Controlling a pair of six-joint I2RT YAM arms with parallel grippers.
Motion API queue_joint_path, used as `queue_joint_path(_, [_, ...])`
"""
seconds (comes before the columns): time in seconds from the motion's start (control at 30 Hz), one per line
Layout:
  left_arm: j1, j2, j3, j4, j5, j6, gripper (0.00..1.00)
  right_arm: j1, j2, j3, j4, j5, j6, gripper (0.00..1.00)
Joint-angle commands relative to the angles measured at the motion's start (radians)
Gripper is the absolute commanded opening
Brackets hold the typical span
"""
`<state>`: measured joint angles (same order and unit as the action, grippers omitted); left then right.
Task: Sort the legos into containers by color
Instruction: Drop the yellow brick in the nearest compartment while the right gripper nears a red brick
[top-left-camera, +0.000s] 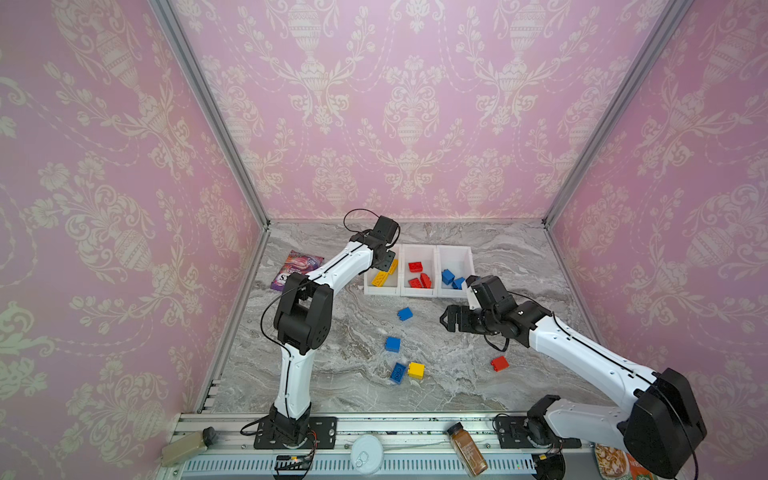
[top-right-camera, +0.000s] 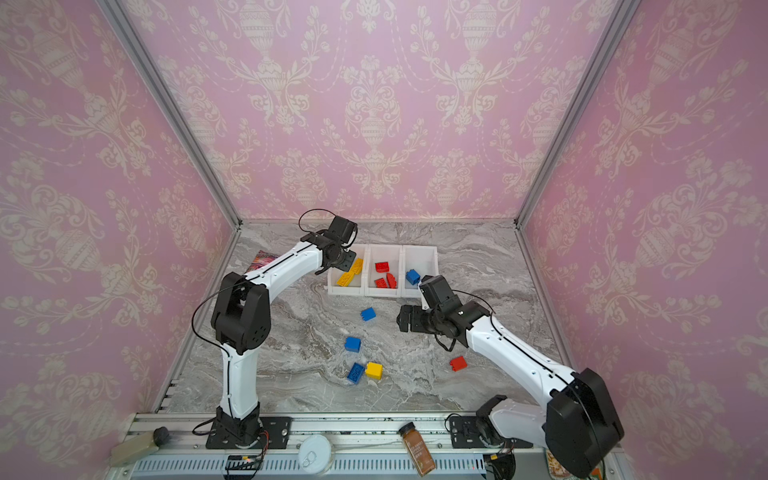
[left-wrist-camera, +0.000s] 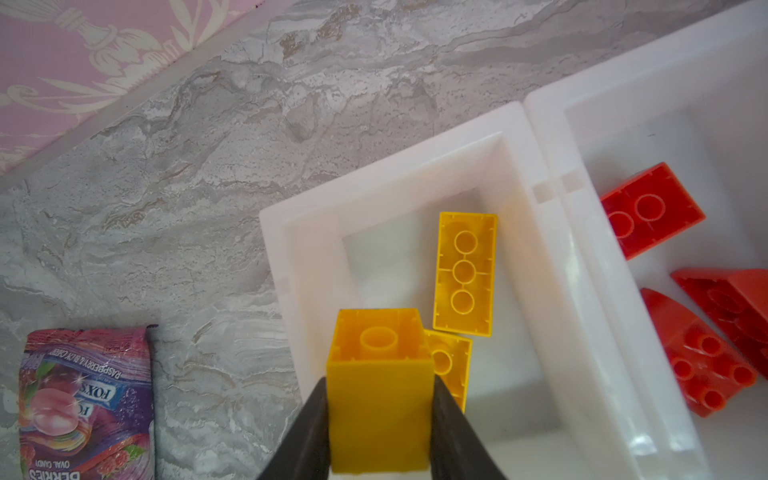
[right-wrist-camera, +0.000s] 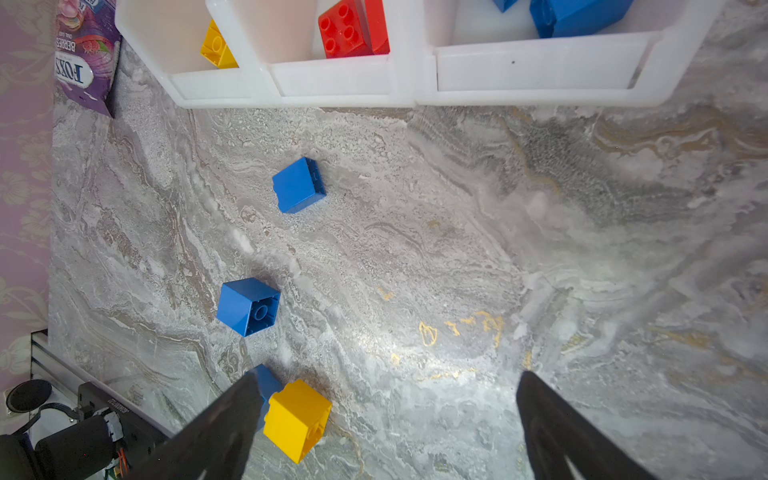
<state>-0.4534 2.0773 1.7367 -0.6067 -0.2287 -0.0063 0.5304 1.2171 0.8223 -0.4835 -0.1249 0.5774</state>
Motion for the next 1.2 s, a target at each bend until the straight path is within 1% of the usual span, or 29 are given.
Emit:
queue_joint_path(0.0, [0.001,0.003,0.016,0.014,-0.035,0.022,0.4,-0.006,-0.018,-0.011,-0.023,0.005,0.015,0.97])
queue_joint_path(0.23, [0.001,-0.018,-0.005,0.025,-0.028,0.019,0.5,-0.006,-0.017,-0.003,-0.045,0.019,0.015,0.97])
queue_joint_path(0.37, [0.001,-0.043,-0.024,0.034,-0.01,0.012,0.57,-0.007,-0.016,-0.003,-0.084,0.05,0.015,0.98])
queue_joint_path(0.43, [0.001,-0.06,-0.042,0.042,0.012,0.009,0.61,-0.01,-0.013,-0.003,-0.117,0.074,0.049,0.98])
queue_joint_path(0.63, [0.0,-0.13,-0.113,0.083,0.067,-0.026,0.68,-0.014,-0.025,-0.009,-0.198,0.134,0.104,0.98])
queue_joint_path(0.87, [-0.001,-0.231,-0.237,0.147,0.15,-0.103,0.75,-0.016,-0.073,-0.06,-0.227,0.157,0.23,1.0])
queue_joint_path(0.9, [-0.001,-0.248,-0.26,0.16,0.165,-0.117,0.78,-0.017,-0.083,-0.067,-0.233,0.159,0.253,1.0])
queue_joint_path(1.0, [-0.001,-0.303,-0.329,0.201,0.217,-0.155,0.81,-0.018,-0.127,-0.093,-0.237,0.163,0.329,1.0])
queue_joint_path(1.03, [-0.001,-0.319,-0.349,0.211,0.228,-0.166,0.84,-0.018,-0.14,-0.101,-0.243,0.167,0.356,1.0])
queue_joint_path(1.17, [-0.001,-0.38,-0.415,0.243,0.275,-0.206,0.9,-0.018,-0.175,-0.098,-0.33,0.21,0.468,1.0])
